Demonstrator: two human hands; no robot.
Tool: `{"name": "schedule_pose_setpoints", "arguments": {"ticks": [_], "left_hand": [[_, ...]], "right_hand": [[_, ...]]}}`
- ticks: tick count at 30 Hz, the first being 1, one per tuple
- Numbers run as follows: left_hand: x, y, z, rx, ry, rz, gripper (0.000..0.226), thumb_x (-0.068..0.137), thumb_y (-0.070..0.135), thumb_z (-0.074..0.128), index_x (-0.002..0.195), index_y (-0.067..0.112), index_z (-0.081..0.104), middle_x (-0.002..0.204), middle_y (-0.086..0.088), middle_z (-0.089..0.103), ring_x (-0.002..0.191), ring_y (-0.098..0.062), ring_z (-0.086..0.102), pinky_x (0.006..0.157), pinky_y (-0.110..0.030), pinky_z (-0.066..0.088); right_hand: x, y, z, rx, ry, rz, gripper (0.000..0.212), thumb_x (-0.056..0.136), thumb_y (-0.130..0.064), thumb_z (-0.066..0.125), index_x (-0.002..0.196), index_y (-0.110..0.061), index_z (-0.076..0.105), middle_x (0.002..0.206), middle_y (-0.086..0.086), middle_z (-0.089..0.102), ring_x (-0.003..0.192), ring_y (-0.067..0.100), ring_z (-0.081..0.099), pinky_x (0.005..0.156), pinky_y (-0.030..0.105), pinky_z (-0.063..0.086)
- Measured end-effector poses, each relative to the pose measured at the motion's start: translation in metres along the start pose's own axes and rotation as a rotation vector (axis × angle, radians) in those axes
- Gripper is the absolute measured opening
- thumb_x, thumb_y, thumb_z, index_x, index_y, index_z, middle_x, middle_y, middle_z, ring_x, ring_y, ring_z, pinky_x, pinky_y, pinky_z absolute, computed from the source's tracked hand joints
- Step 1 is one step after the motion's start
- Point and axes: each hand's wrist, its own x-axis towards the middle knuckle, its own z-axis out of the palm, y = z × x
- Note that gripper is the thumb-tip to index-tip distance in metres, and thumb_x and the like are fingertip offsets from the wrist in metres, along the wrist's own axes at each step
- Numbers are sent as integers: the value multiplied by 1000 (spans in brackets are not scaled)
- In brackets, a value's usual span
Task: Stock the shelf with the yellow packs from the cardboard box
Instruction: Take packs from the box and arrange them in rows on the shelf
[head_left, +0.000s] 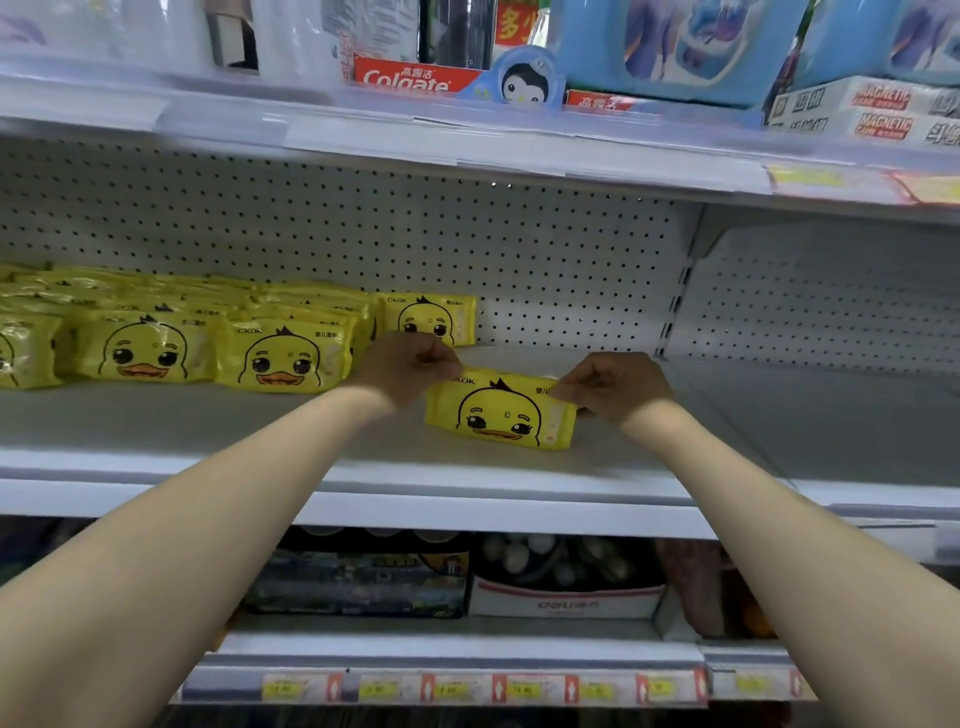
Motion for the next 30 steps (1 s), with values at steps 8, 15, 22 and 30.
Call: {"name": "schedule_pose_setpoints", "arguments": {"ticks": [8, 15, 22, 30], "left_hand": [[1, -3, -3, 106, -112, 32, 24, 75, 61, 60, 88, 41, 65, 98, 25, 66, 107, -5, 59, 101, -36, 43], [12, 7, 5, 146, -64, -82, 27, 63, 69, 60, 72, 45, 69, 88, 23, 69, 98, -9, 64, 95, -40, 51], [18, 2, 5, 93, -144, -17, 24, 82, 45, 74, 99, 33, 62, 85, 7, 69, 83, -14, 62, 78, -30, 47], [36, 20, 4, 463, -418, -5, 45, 69, 52, 82, 97, 24, 61, 91, 11, 57, 84, -8, 53, 61, -22, 36]], "right_hand": [[5, -4, -6, 26, -86, -12, 5, 88, -16, 74, 84, -15, 77, 85, 1, 78, 80, 13, 73, 77, 25, 60], [10, 1, 4, -40, 15, -15, 9, 82, -27, 80, 74, -24, 77, 82, -3, 77, 80, 9, 67, 84, 32, 55], [15, -1, 9, -230, -134, -16, 41, 78, -42, 81, 113, -39, 59, 104, -7, 69, 97, 10, 63, 87, 32, 51], [35, -10, 15, -381, -291, -42, 88, 65, -41, 91, 139, -44, 45, 120, -1, 56, 110, 15, 57, 94, 31, 49]]}}
